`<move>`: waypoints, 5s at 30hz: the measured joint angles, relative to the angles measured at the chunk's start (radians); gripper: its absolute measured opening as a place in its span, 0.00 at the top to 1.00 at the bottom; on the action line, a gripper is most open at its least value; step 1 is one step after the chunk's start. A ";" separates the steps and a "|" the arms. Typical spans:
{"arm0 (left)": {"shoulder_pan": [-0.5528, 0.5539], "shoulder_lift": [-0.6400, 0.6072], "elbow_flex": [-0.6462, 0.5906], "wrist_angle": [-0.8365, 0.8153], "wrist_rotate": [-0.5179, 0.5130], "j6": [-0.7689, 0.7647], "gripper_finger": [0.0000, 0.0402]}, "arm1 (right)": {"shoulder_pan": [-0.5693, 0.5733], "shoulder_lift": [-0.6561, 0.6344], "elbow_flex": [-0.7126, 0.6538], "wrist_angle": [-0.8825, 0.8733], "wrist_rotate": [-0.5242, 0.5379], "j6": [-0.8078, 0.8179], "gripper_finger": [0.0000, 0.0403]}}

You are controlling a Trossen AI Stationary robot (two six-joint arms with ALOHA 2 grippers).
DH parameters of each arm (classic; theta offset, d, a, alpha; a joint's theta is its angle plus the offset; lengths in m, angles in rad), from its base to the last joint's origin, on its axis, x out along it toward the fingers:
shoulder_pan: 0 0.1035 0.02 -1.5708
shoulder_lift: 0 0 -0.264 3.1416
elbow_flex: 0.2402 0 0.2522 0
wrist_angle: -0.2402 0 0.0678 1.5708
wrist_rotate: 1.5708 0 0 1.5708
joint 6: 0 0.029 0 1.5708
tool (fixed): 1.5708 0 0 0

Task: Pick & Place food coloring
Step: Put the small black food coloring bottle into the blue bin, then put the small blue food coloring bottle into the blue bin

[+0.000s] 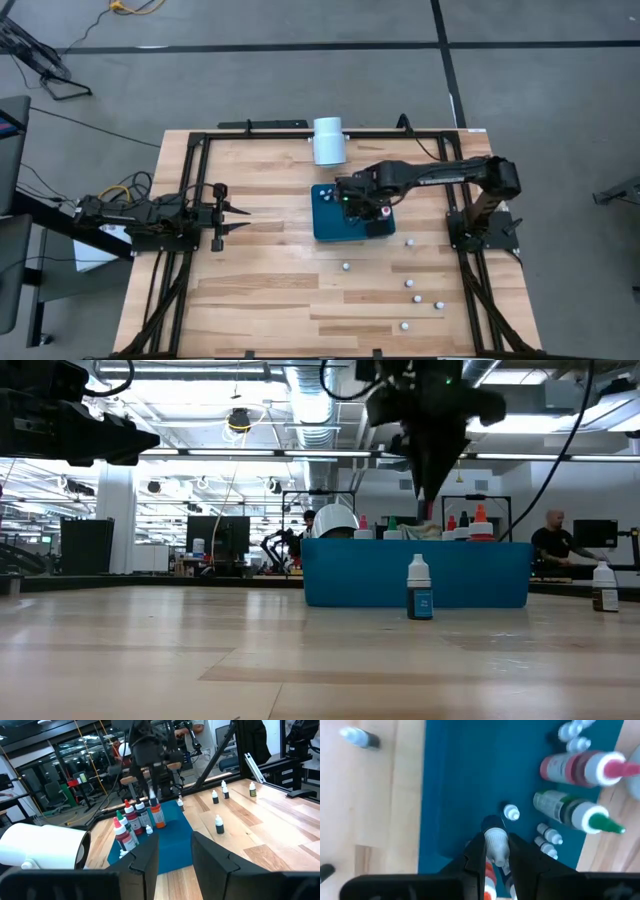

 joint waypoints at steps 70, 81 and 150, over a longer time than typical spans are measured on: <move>0.000 0.019 0.000 -0.001 0.001 0.000 0.74 | 0.135 0.092 0.076 0.114 0.072 0.044 0.54; 0.000 0.019 0.000 -0.001 0.001 0.000 0.74 | 0.289 0.088 0.075 0.115 0.070 0.120 0.54; 0.000 0.041 0.000 0.000 0.000 0.000 0.74 | 0.361 0.287 -0.041 0.360 0.029 0.161 0.82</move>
